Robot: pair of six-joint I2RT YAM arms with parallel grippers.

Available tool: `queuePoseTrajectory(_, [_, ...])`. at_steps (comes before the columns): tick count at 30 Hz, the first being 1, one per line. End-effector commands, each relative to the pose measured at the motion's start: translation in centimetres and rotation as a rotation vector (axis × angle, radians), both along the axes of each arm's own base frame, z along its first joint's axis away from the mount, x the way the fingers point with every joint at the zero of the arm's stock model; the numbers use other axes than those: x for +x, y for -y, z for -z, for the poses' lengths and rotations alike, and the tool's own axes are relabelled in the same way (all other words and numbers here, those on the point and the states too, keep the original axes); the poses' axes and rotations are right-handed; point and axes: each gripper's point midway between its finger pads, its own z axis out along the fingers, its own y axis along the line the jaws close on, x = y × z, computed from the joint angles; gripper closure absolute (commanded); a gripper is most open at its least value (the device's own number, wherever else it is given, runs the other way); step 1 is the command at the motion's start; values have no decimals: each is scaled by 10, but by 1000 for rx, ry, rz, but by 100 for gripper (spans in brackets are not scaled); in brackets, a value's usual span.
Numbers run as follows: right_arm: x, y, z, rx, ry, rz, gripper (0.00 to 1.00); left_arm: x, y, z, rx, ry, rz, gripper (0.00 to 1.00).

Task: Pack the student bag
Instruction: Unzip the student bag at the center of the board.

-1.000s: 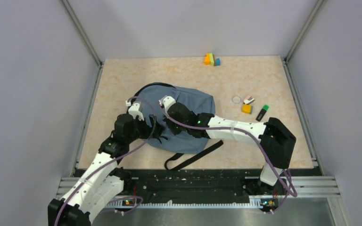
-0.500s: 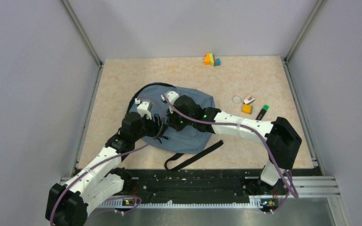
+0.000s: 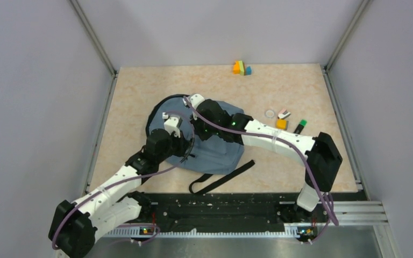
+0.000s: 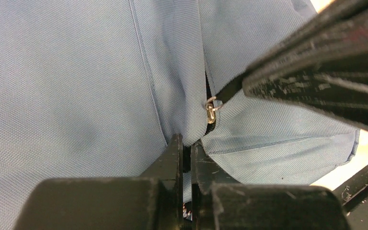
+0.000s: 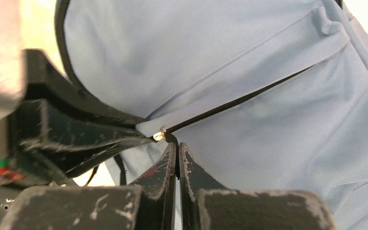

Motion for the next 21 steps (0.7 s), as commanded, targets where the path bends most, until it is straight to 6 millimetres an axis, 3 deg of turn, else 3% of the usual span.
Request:
queuePoseTrajectory(1, [49,22,-24,0,73,121,100,1,-8,4,33,4,-48,100])
queuePoseTrajectory(7, [82,42,5,-41,69,198,100,-7,-9,9,16,-12,-54,100])
queuePoseTrajectory(11, [107,56,13,-57,104,265,100,-13,-9,14,6,-35,-60,100])
queuePoseTrajectory(21, [171,75,-12,-44,224,358,100,-29,-14,24,-10,-87,-72,100])
